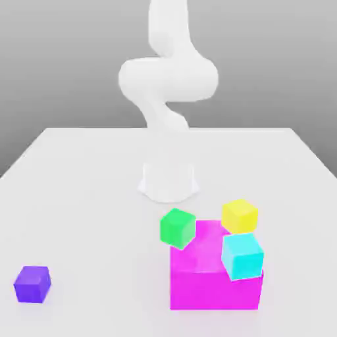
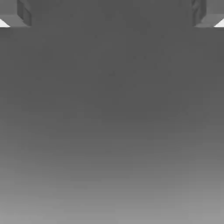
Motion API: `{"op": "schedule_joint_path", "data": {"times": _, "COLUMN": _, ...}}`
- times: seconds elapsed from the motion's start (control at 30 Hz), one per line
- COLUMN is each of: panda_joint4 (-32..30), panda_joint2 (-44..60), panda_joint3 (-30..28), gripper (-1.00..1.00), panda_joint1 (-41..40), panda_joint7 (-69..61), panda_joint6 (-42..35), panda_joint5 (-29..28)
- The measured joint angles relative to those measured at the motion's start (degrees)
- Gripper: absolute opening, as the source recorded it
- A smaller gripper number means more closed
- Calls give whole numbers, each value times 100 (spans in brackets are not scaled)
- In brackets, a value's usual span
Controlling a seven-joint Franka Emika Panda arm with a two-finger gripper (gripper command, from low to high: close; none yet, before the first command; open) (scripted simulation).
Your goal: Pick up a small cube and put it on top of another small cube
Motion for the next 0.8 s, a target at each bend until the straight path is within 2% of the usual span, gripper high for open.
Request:
{"op": "schedule_joint_path", "data": {"times": 0.3, "panda_joint4": -315, "panda_joint2": 1875, "panda_joint3": -933, "gripper": 0, "panda_joint1": -94, "panda_joint7": -1084, "panda_joint6": 764, "panda_joint5": 87}}
{"op": "schedule_joint_path", "data": {"times": 0.53, "panda_joint4": -552, "panda_joint2": 3338, "panda_joint3": -1580, "gripper": 0, "panda_joint1": -270, "panda_joint7": -2147, "panda_joint6": 1338, "panda_joint5": 483}}
{"op": "schedule_joint_path", "data": {"times": 0.8, "panda_joint4": -814, "panda_joint2": 5054, "panda_joint3": -1751, "gripper": 0, "panda_joint1": -991, "panda_joint7": -3507, "panda_joint6": 1968, "panda_joint5": 1137}}
